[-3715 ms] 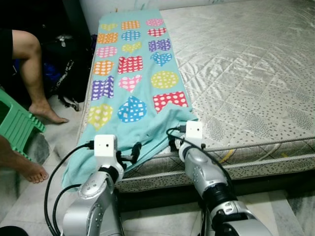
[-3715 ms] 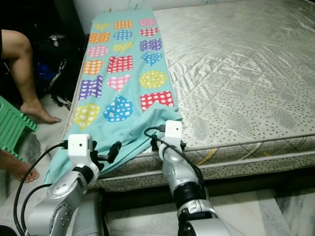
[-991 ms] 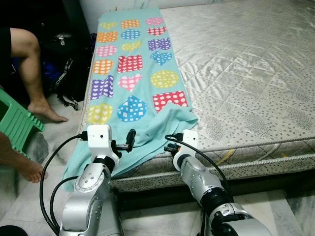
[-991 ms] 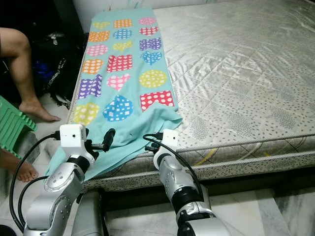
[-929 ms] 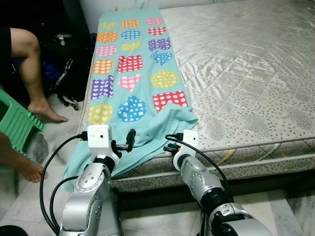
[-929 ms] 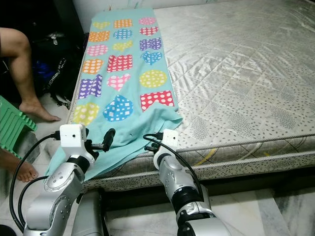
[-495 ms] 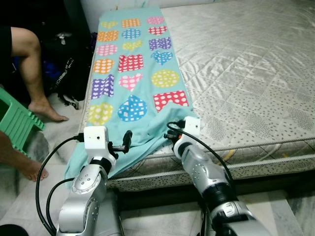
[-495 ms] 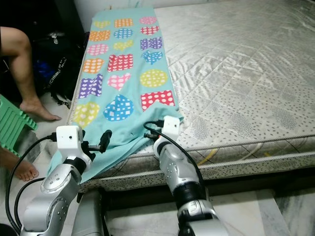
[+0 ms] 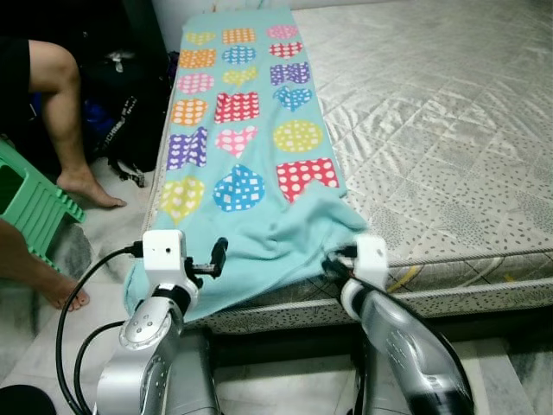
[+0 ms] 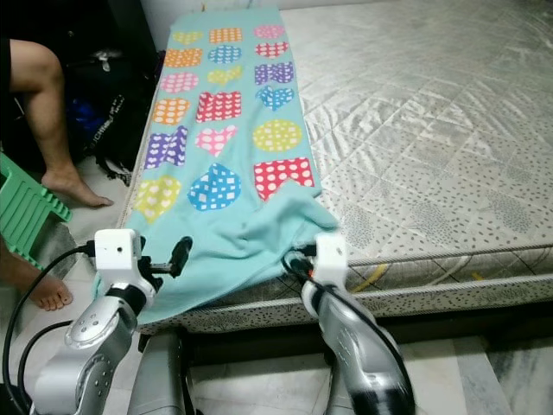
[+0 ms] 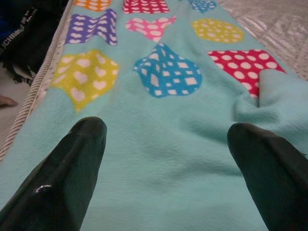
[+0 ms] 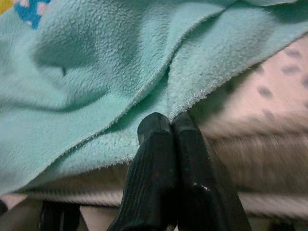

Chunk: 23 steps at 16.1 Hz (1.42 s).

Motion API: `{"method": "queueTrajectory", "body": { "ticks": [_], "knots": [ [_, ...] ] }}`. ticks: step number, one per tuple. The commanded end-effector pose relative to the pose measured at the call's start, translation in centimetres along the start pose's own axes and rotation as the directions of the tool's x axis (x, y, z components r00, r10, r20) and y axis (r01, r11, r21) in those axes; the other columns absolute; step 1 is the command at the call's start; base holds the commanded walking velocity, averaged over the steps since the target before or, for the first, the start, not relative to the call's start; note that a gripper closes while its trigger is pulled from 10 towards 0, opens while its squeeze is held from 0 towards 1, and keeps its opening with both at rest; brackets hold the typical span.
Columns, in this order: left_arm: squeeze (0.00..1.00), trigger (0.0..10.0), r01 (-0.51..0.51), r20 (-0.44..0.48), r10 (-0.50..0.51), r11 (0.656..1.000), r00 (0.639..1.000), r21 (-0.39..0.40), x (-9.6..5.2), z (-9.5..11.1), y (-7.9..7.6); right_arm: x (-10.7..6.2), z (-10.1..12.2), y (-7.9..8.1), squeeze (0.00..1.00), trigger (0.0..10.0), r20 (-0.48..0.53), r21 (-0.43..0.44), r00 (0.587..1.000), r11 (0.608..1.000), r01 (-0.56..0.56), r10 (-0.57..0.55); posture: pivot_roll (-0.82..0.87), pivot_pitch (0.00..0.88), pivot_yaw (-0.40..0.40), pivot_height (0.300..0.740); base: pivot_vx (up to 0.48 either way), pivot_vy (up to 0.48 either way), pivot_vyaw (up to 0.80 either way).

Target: Clean up the room

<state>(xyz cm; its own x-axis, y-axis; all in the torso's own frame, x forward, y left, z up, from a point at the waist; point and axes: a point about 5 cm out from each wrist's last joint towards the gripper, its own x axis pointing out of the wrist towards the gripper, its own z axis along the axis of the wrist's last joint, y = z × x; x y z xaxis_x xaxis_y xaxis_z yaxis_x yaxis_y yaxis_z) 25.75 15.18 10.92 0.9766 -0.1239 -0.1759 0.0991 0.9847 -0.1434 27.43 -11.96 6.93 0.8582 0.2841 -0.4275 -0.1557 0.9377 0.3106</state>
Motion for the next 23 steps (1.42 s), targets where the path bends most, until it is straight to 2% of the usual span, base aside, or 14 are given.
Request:
{"method": "queueTrajectory", "body": {
  "ticks": [1,4,9,11,12,13,14,15,16,19,20,21,23],
  "knots": [
    [0.00,10.0,-0.015,0.000,0.015,1.000,1.000,0.008,-0.4,0.1,0.5,-0.8,0.6,0.1,0.00,0.0,0.017,-0.002,1.000,1.000,-0.016,0.016,-0.04,0.055,0.051,0.515,0.000,0.000,0.00],
    [0.00,10.0,-0.008,-0.016,0.009,1.000,1.000,0.014,-0.8,-0.2,0.6,-2.6,0.7,-0.5,0.00,0.0,0.024,0.006,0.999,0.999,-0.037,0.037,-0.04,0.058,0.055,0.515,0.000,0.000,0.00],
    [0.00,10.0,-0.007,-0.028,0.008,1.000,1.000,0.020,-1.0,-0.3,0.9,-5.8,-0.9,-0.6,0.00,0.0,-0.078,0.032,0.983,0.986,-0.164,0.166,-0.06,0.058,0.059,0.515,0.000,0.000,0.00],
    [0.00,10.0,-0.001,-0.047,0.002,1.000,0.999,0.025,-1.2,-0.7,1.0,-7.1,-1.9,-0.6,0.00,0.0,-0.177,0.037,0.956,0.973,-0.230,0.233,-0.07,0.059,0.065,0.515,0.000,0.000,0.00],
    [0.00,10.0,0.004,-0.055,-0.003,1.000,0.998,0.024,-1.2,-0.8,1.0,-7.2,-1.9,-0.3,0.00,0.0,-0.188,0.032,0.947,0.965,-0.261,0.262,-0.07,0.059,0.067,0.515,0.000,0.000,0.00],
    [0.00,10.0,0.009,-0.060,-0.008,1.000,0.998,0.025,-1.2,-0.9,0.9,-7.2,-1.9,0.0,0.00,1.7,-0.200,0.011,0.942,0.962,-0.273,0.270,-0.07,0.058,0.070,0.515,0.000,0.000,0.00],
    [0.00,10.0,0.014,-0.064,-0.013,1.000,0.998,0.026,-1.2,-0.9,0.8,-7.1,-2.1,0.3,0.00,4.3,-0.213,-0.012,0.936,0.957,-0.288,0.279,-0.07,0.056,0.071,0.515,0.000,0.000,0.00],
    [0.00,10.0,0.016,-0.066,-0.015,1.000,0.998,0.026,-1.2,-0.9,0.8,-7.2,-2.2,0.6,0.00,4.9,-0.230,-0.042,0.931,0.953,-0.301,0.284,-0.07,0.056,0.071,0.515,0.000,0.000,0.00],
    [0.00,10.0,0.018,-0.067,-0.016,0.999,0.998,0.027,-1.2,-0.9,0.8,-7.1,-2.2,0.6,0.00,10.0,-0.240,-0.055,0.931,0.953,-0.297,0.276,-0.07,0.056,0.071,0.515,0.000,0.000,0.00],
    [0.00,10.0,0.020,-0.071,-0.018,0.999,0.997,0.030,-1.0,-0.9,1.0,-7.0,-2.3,-0.1,0.00,10.0,-0.273,-0.153,0.936,0.950,-0.273,0.225,-0.07,0.042,0.071,0.515,0.000,0.000,0.00],
    [0.00,10.0,0.019,-0.071,-0.017,0.999,0.997,0.030,-1.0,-0.9,1.0,-6.9,-2.1,-0.7,0.75,10.0,-0.268,-0.194,0.945,0.950,-0.245,0.189,-0.07,0.038,0.071,0.515,0.000,0.000,0.00],
    [0.00,10.0,0.018,-0.068,-0.016,0.999,0.998,0.029,-0.8,-0.9,0.9,-6.2,-1.2,-2.5,1.00,10.0,-0.198,-0.311,0.978,0.942,-0.125,0.065,-0.08,0.031,0.070,0.515,0.000,0.000,0.00],
    [0.00,10.0,0.019,-0.068,-0.017,0.999,0.998,0.028,-0.7,-0.9,0.9,-5.7,-0.1,-3.2,1.00,10.0,-0.127,-0.356,0.992,0.933,-0.059,0.014,-0.08,0.027,0.072,0.515,0.000,0.000,0.00]
  ]
}}
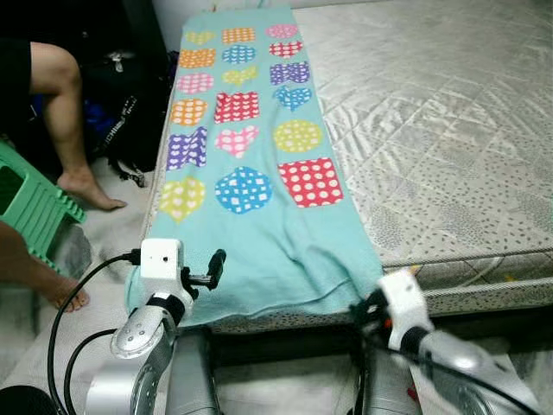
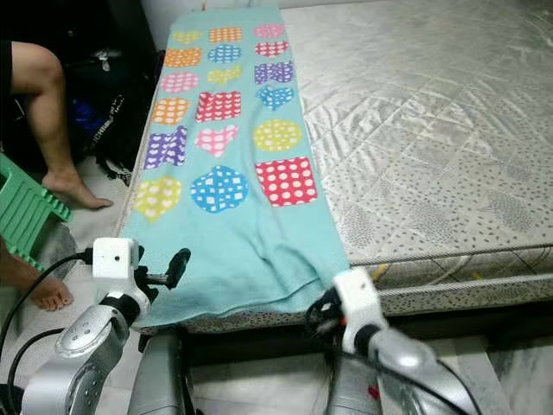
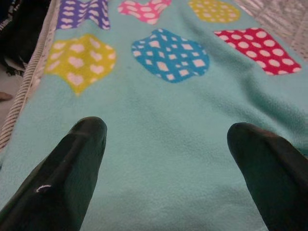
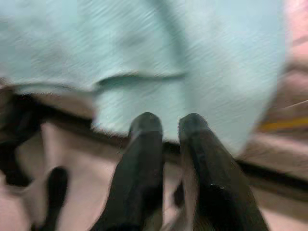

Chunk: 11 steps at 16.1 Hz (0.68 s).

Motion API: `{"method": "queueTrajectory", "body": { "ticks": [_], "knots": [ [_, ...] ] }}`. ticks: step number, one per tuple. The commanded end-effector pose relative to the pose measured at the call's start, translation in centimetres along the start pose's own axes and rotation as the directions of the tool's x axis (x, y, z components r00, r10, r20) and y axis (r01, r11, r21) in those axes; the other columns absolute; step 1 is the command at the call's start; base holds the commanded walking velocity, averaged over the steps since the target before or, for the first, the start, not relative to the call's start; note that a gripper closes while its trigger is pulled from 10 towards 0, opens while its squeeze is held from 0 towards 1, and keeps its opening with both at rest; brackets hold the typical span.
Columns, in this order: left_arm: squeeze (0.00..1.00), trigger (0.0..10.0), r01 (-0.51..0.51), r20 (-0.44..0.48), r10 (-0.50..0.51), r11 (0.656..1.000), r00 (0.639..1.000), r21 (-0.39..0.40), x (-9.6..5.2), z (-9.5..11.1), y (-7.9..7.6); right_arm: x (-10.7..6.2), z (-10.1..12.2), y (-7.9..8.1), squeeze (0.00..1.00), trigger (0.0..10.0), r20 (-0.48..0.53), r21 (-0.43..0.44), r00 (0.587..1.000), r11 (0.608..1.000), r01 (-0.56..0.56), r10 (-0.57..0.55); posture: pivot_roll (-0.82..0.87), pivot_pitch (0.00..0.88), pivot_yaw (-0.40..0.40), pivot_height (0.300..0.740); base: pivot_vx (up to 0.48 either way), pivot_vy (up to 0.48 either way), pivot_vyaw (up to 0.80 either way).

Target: Clean up the room

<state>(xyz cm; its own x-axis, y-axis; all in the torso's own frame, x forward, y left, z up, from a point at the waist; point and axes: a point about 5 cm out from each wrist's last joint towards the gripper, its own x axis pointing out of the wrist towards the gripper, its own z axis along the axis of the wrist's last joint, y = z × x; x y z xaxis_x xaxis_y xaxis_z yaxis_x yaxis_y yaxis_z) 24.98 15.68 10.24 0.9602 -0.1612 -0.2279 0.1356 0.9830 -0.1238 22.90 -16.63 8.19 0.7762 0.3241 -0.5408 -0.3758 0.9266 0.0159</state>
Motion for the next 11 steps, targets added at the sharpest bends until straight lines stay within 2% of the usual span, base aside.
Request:
{"method": "queueTrajectory", "body": {
  "ticks": [1,4,5,7,11],
  "knots": [
    [0.00,10.0,-0.014,-0.007,0.014,1.000,1.000,0.001,0.0,-0.2,0.4,0.2,0.8,-1.0,1.00,10.0,0.047,-0.048,0.996,0.996,0.075,-0.073,-0.08,0.020,0.072,0.515,0.000,0.000,0.00],
    [0.00,10.0,-0.020,0.007,0.020,1.000,1.000,0.000,0.0,0.0,0.5,0.5,2.1,-2.1,1.00,10.0,0.130,-0.053,0.979,0.985,0.165,-0.157,-0.09,0.010,0.073,0.515,0.000,0.000,0.00],
    [0.00,10.0,-0.027,0.021,0.027,1.000,0.999,-0.002,0.1,0.2,0.6,0.7,3.4,-2.6,1.00,10.0,0.200,-0.035,0.959,0.976,0.214,-0.203,-0.09,0.002,0.073,0.515,0.000,0.000,0.00],
    [0.00,10.0,-0.039,0.037,0.039,0.999,0.999,-0.004,0.2,0.4,0.7,0.9,4.5,-2.7,1.00,10.0,0.254,0.000,0.939,0.971,0.240,-0.232,-0.09,0.000,0.072,0.515,0.000,0.000,0.00],
    [0.00,10.0,-0.047,0.145,0.052,0.998,0.988,-0.034,-0.2,2.0,0.9,0.3,6.9,-2.9,1.00,10.0,0.444,0.145,0.838,0.948,0.283,-0.318,-0.10,0.000,0.072,0.515,0.000,0.000,0.00]
  ]
}}
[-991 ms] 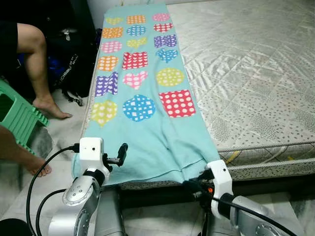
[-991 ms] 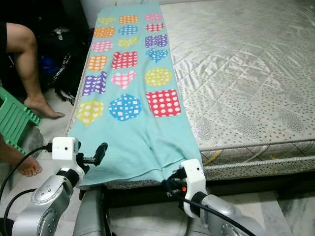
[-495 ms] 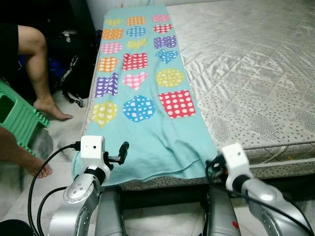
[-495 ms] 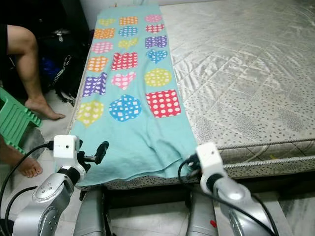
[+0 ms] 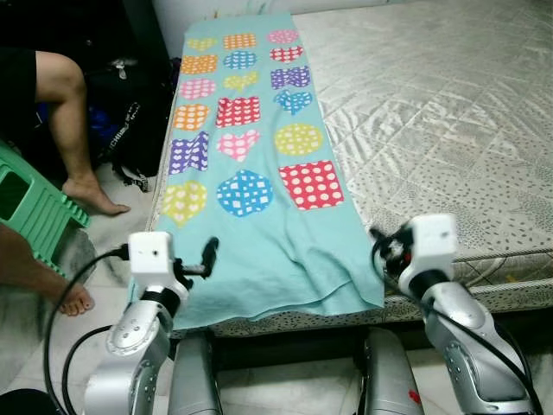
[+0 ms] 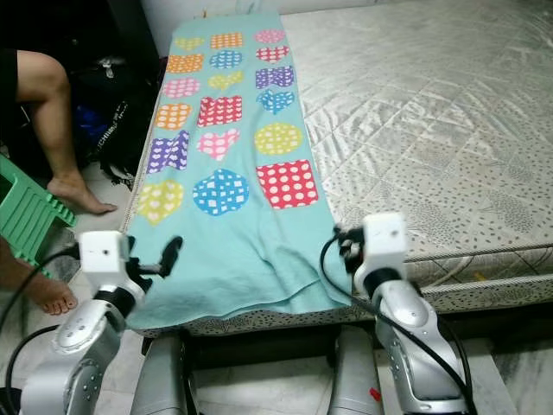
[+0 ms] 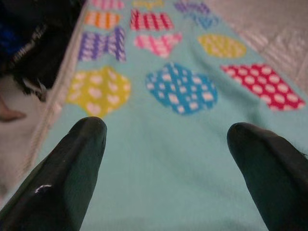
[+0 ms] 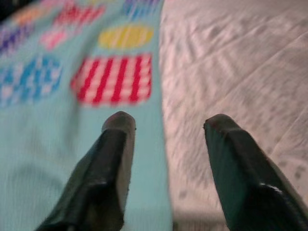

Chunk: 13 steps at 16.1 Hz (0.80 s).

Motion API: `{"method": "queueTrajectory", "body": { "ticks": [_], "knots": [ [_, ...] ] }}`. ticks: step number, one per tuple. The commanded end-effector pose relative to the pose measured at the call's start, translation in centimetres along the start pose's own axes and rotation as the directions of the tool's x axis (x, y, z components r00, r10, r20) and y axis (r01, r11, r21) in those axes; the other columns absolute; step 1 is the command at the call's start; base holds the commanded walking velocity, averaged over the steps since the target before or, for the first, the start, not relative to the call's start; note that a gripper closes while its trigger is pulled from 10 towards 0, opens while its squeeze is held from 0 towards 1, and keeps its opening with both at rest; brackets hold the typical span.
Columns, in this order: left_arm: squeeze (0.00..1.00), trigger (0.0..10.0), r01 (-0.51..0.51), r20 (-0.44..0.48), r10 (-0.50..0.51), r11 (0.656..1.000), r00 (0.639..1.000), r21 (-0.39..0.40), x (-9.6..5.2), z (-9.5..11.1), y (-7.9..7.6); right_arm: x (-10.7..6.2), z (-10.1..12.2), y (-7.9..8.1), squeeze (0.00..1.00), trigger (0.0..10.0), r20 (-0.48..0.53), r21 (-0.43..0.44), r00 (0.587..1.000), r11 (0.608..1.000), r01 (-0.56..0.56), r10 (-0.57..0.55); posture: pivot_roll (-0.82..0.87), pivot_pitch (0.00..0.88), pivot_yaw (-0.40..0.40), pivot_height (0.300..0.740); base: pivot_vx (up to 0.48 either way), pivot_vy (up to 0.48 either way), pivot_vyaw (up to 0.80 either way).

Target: Clean up the room

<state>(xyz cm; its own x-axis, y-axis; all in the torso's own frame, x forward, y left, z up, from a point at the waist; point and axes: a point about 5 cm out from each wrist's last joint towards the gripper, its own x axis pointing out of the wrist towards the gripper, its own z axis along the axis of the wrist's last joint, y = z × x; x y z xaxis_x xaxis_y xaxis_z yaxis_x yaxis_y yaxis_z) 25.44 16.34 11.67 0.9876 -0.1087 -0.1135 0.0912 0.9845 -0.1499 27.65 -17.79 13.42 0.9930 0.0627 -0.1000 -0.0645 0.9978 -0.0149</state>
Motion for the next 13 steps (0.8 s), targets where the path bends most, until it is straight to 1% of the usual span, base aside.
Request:
{"method": "queueTrajectory", "body": {
  "ticks": [1,2,4,5,6,8,9,10,11,13],
  "knots": [
    [0.00,10.0,-0.008,0.048,0.008,1.000,0.999,0.003,-0.3,0.9,0.3,0.1,0.8,-0.2,1.00,10.0,0.053,0.026,0.998,0.999,0.026,-0.027,-0.10,0.000,0.073,0.515,0.000,0.000,0.00],
    [0.00,10.0,-0.013,0.063,0.013,1.000,0.998,0.004,-0.4,1.2,0.2,0.1,1.2,-0.4,1.00,10.0,0.092,0.050,0.994,0.997,0.058,-0.062,-0.10,0.000,0.074,0.515,0.000,0.000,0.00],
    [0.00,10.0,-0.016,0.066,0.016,1.000,0.998,-0.002,-0.4,1.2,0.2,-0.1,1.0,-0.5,1.00,10.0,0.106,0.067,0.990,0.994,0.084,-0.091,-0.11,0.000,0.078,0.515,0.000,0.000,0.00],
    [0.00,10.0,-0.018,0.064,0.019,1.000,0.998,-0.003,-0.5,0.9,0.3,-0.3,0.8,-0.3,1.00,10.0,0.120,0.090,0.989,0.993,0.080,-0.091,-0.11,0.000,0.083,0.515,0.000,0.000,0.00],
    [0.00,10.0,-0.023,0.061,0.023,1.000,0.998,-0.003,-0.5,0.7,0.4,-0.4,0.6,-0.2,1.00,10.0,0.119,0.083,0.989,0.993,0.080,-0.090,-0.12,0.000,0.083,0.515,0.000,0.000,0.00],
    [0.00,10.0,-0.026,0.058,0.026,1.000,0.998,-0.003,-0.4,0.6,0.4,-0.3,0.4,0.0,1.00,10.0,0.117,0.104,0.988,0.991,0.087,-0.099,-0.12,0.000,0.085,0.515,0.000,0.000,0.00],
    [0.00,10.0,-0.028,0.055,0.028,1.000,0.998,-0.002,-0.3,0.4,0.4,-0.2,0.3,0.0,1.00,10.0,0.105,0.064,0.985,0.990,0.128,-0.134,-0.12,0.000,0.085,0.515,0.000,0.000,0.00],
    [0.00,10.0,-0.031,0.054,0.031,1.000,0.998,-0.003,-0.3,0.3,0.5,-0.1,0.3,0.1,0.11,10.0,0.105,0.035,0.986,0.991,0.129,-0.132,-0.13,0.000,0.087,0.515,0.000,0.000,0.00],
    [0.00,10.0,-0.033,0.054,0.034,0.999,0.998,-0.005,-0.1,0.2,0.5,0.1,0.5,0.4,0.00,10.0,0.121,0.028,0.988,0.995,0.095,-0.097,-0.13,0.000,0.088,0.515,0.000,0.000,0.00],
    [0.00,10.0,-0.026,0.064,0.027,1.000,0.998,-0.008,0.2,0.3,0.2,0.7,1.3,0.1,0.00,10.0,0.161,0.050,0.980,0.992,0.113,-0.120,-0.13,0.000,0.090,0.520,0.000,0.000,0.00]
  ]
}}
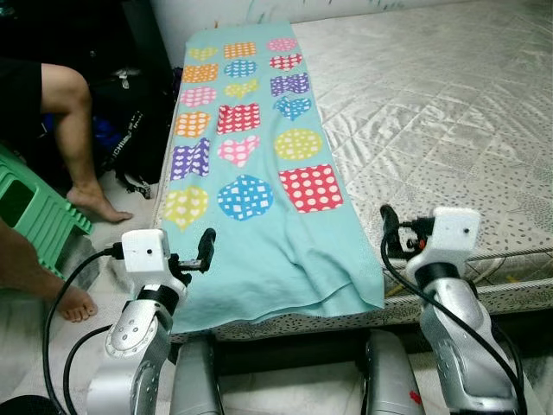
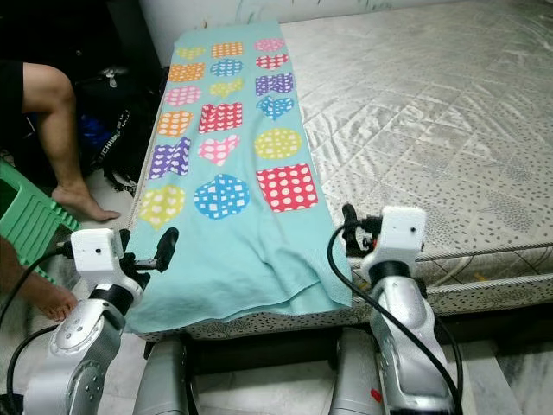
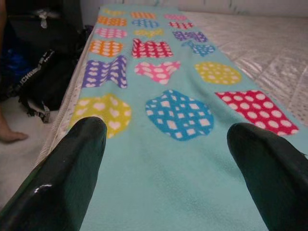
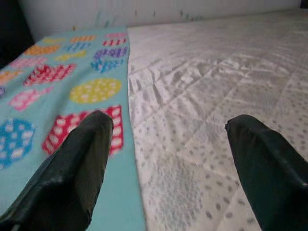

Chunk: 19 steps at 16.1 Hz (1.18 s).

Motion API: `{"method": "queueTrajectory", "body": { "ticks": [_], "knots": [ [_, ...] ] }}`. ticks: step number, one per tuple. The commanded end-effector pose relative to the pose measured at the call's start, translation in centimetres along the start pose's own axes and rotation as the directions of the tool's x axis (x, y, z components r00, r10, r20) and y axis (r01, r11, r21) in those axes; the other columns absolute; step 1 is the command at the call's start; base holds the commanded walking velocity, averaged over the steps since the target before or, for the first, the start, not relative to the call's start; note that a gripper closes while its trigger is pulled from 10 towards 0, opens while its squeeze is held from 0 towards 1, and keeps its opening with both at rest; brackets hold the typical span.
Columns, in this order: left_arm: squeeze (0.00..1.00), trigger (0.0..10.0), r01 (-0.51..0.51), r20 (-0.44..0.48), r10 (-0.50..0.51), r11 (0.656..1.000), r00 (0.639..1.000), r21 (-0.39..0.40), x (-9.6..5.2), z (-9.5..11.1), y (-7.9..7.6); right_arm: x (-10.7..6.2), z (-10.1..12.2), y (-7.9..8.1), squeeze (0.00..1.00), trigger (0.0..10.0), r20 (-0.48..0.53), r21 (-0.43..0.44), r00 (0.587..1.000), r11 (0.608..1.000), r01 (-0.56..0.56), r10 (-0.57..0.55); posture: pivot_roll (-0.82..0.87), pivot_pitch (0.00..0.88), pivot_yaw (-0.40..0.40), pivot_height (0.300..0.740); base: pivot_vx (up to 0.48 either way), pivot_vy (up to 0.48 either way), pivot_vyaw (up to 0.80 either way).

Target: Clean up the room

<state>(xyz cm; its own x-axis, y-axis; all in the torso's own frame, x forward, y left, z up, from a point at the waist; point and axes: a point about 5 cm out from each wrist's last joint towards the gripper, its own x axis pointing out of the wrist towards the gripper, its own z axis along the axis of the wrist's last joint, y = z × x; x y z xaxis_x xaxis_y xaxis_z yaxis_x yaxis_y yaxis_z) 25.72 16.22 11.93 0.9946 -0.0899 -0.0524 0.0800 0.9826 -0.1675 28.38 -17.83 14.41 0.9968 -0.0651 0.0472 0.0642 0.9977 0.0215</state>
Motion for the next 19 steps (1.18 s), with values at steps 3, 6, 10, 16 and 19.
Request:
{"method": "queueTrajectory", "body": {
  "ticks": [3,6,10,16,19],
  "knots": [
    [0.00,10.0,-0.011,0.009,0.011,1.000,1.000,0.009,0.5,0.0,0.2,1.2,0.8,0.1,0.00,10.0,0.030,0.042,0.999,0.999,0.020,-0.021,-0.13,0.000,0.092,0.565,0.000,0.000,0.00],
    [0.00,10.0,-0.007,0.014,0.007,1.000,1.000,0.008,0.6,0.0,0.2,1.6,1.0,0.1,0.00,10.0,0.041,0.056,0.999,0.998,0.026,-0.028,-0.14,0.000,0.094,0.605,0.000,0.000,0.00],
    [0.00,10.0,0.005,0.015,-0.005,1.000,1.000,0.008,0.8,-0.2,-0.1,1.8,1.1,-0.2,0.00,10.0,0.046,0.069,0.998,0.997,0.038,-0.041,-0.14,0.000,0.103,0.655,0.000,0.000,0.00],
    [0.00,10.0,0.026,0.018,-0.027,1.000,0.999,0.005,1.2,-0.1,-0.6,2.2,1.3,-0.8,0.00,10.0,0.061,0.066,0.997,0.996,0.052,-0.057,-0.14,0.000,0.111,0.715,0.000,0.000,0.00],
    [0.00,10.0,0.034,0.015,-0.034,0.999,0.999,0.004,1.3,-0.2,-0.8,2.3,1.4,-1.1,0.00,10.0,0.070,0.061,0.995,0.996,0.065,-0.069,-0.14,0.000,0.112,0.740,0.000,0.000,0.00]
  ]
}}
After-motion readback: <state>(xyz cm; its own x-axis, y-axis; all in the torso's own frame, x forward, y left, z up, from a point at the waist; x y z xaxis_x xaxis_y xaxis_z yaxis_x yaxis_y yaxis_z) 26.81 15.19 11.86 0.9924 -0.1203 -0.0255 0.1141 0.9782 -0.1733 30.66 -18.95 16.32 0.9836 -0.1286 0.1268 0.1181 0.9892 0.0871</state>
